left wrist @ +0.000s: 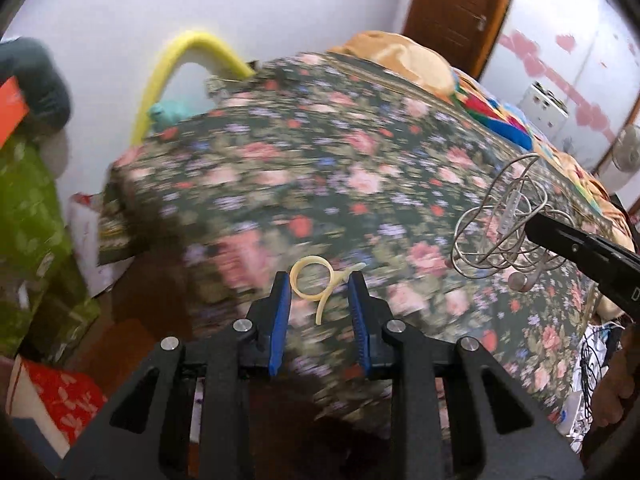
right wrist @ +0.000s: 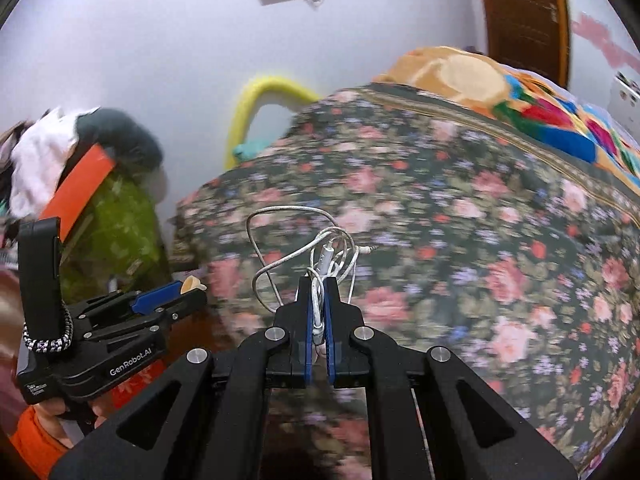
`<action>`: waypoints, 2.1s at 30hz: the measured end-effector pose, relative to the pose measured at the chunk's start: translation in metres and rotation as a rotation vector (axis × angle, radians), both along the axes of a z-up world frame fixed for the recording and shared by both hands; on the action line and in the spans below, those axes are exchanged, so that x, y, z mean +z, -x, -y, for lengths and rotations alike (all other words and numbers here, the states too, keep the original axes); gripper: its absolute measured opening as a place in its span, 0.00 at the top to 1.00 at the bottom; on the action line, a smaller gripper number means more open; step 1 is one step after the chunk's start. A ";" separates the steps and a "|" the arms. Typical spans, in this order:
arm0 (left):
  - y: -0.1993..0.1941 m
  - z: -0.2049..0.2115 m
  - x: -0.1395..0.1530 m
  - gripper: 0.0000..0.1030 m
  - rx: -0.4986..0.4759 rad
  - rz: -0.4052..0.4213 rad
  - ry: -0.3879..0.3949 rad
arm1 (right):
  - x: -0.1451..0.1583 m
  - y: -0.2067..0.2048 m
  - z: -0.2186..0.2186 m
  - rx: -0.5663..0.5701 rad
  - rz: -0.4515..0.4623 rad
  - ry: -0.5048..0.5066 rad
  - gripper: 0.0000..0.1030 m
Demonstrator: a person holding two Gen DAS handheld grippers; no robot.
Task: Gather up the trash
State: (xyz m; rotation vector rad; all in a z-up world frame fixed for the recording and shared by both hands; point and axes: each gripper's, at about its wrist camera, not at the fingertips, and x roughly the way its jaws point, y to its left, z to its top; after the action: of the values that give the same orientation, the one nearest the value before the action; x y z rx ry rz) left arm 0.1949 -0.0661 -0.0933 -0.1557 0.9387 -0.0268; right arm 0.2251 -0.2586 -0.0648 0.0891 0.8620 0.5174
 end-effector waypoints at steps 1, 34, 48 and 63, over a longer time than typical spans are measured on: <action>0.007 -0.011 0.001 0.73 0.017 0.000 0.001 | 0.002 0.004 -0.011 0.018 0.004 0.002 0.95; 0.112 -0.205 -0.148 0.67 0.304 -0.343 0.146 | -0.114 0.066 -0.254 0.416 -0.278 0.191 0.95; 0.129 -0.229 -0.150 0.55 0.394 -0.324 0.138 | -0.138 0.061 -0.284 0.465 -0.381 0.232 0.81; 0.159 -0.202 -0.055 0.55 0.300 -0.093 0.075 | -0.059 0.106 -0.227 0.293 -0.123 0.205 0.64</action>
State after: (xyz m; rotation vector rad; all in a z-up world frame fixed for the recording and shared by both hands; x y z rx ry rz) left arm 0.0358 0.1355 -0.1487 -0.3684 0.9999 0.2243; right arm 0.1194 -0.0312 -0.1233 -0.1978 1.0508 0.6994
